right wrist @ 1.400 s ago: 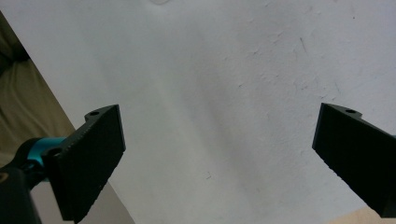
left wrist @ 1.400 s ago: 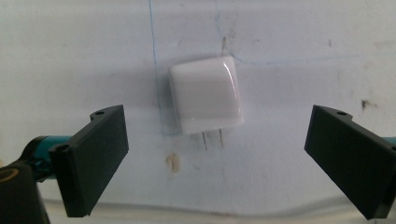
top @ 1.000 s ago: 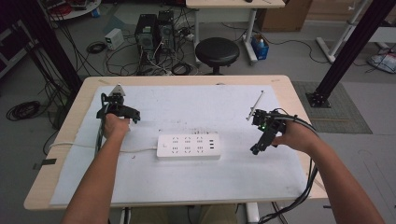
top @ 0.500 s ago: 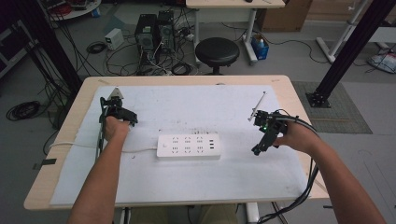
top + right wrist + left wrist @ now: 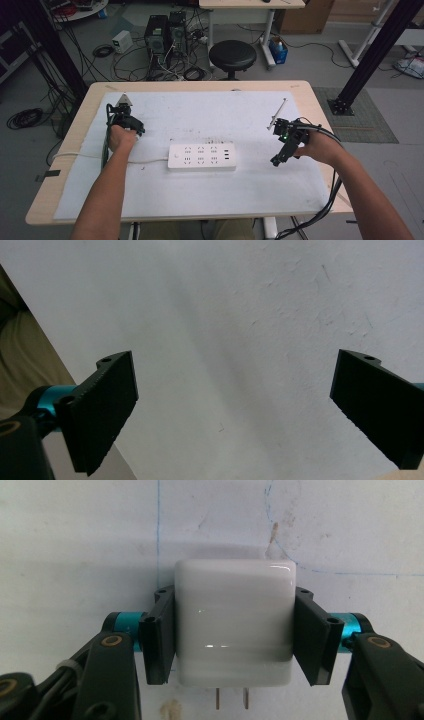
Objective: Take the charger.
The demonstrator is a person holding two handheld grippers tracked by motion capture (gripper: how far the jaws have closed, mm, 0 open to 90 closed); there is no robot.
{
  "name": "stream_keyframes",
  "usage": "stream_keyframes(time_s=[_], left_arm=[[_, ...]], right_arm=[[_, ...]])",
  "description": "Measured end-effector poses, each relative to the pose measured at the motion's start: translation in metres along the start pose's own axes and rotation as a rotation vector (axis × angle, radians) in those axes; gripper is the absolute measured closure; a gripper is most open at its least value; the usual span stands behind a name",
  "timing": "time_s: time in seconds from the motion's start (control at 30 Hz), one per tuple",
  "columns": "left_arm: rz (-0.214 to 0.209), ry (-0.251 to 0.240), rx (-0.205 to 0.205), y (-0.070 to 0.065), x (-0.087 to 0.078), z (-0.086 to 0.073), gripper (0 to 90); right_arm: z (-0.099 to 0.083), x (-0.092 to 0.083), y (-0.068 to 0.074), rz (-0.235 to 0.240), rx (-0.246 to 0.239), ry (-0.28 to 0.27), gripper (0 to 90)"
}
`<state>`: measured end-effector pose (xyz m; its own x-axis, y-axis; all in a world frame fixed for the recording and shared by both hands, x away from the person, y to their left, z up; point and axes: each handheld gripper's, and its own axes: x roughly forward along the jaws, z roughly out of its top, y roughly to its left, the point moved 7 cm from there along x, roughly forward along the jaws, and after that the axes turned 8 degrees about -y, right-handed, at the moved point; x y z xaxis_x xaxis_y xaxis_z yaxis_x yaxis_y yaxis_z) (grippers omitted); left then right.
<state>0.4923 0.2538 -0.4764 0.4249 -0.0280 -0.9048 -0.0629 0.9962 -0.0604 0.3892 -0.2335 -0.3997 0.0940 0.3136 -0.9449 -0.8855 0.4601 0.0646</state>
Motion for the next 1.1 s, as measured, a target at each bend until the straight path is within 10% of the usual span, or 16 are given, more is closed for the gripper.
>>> stream_keyframes(time_s=[0.3,0.87,1.1], left_arm=[[-0.103,-0.047,0.138,-0.006,-0.025,0.003,42.5],[-0.342,-0.098,0.613,-0.053,-0.117,-0.021,42.5],[-0.427,-0.125,0.743,-0.067,-0.138,-0.035,42.6]], right_arm=[[0.002,0.000,0.002,-0.014,0.017,0.001,4.4],[0.000,-0.009,0.009,-0.070,0.076,-0.019,4.4],[0.002,-0.016,0.007,-0.100,0.108,-0.054,4.3]])
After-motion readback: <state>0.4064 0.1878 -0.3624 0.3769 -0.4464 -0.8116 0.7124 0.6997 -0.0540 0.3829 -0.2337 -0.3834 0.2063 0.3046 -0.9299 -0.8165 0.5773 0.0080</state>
